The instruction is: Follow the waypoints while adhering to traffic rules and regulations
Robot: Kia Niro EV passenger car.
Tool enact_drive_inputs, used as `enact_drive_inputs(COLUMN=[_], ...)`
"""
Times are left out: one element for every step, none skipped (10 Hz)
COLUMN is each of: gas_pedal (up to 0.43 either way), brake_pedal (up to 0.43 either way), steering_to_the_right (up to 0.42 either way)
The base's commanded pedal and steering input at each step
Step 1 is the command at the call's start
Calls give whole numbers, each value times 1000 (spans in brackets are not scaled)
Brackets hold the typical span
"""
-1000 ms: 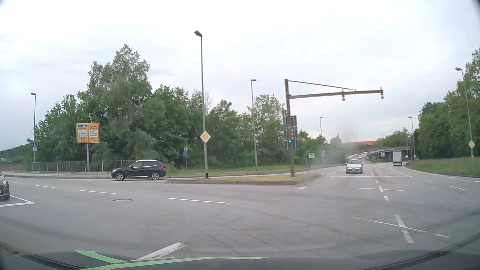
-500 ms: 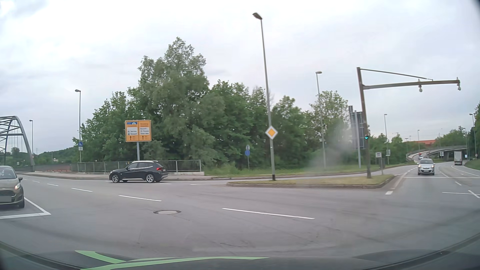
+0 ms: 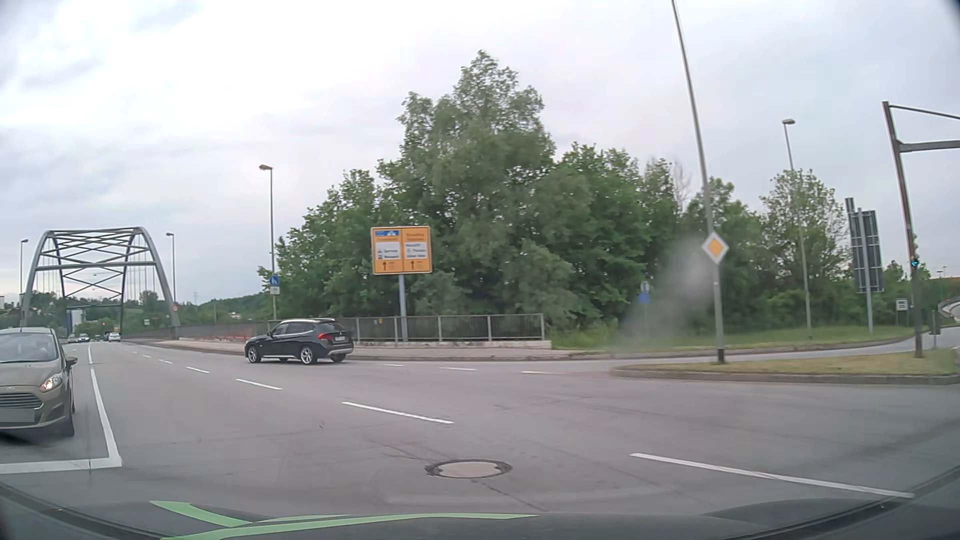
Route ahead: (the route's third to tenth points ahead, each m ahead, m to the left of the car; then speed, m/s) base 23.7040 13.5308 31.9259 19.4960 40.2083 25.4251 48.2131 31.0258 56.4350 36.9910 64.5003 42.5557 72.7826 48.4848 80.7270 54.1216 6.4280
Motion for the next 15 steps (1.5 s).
enact_drive_inputs(gas_pedal=[177,189,189,189,209,220,220,228,248,260,268,268,268,268,268], brake_pedal=[0,0,0,0,0,0,0,0,0,0,0,0,0,0,0], steering_to_the_right=[-314,-309,-303,-296,-286,-275,-268,-260,-252,-237,-218,-195,-172,-149,-131])
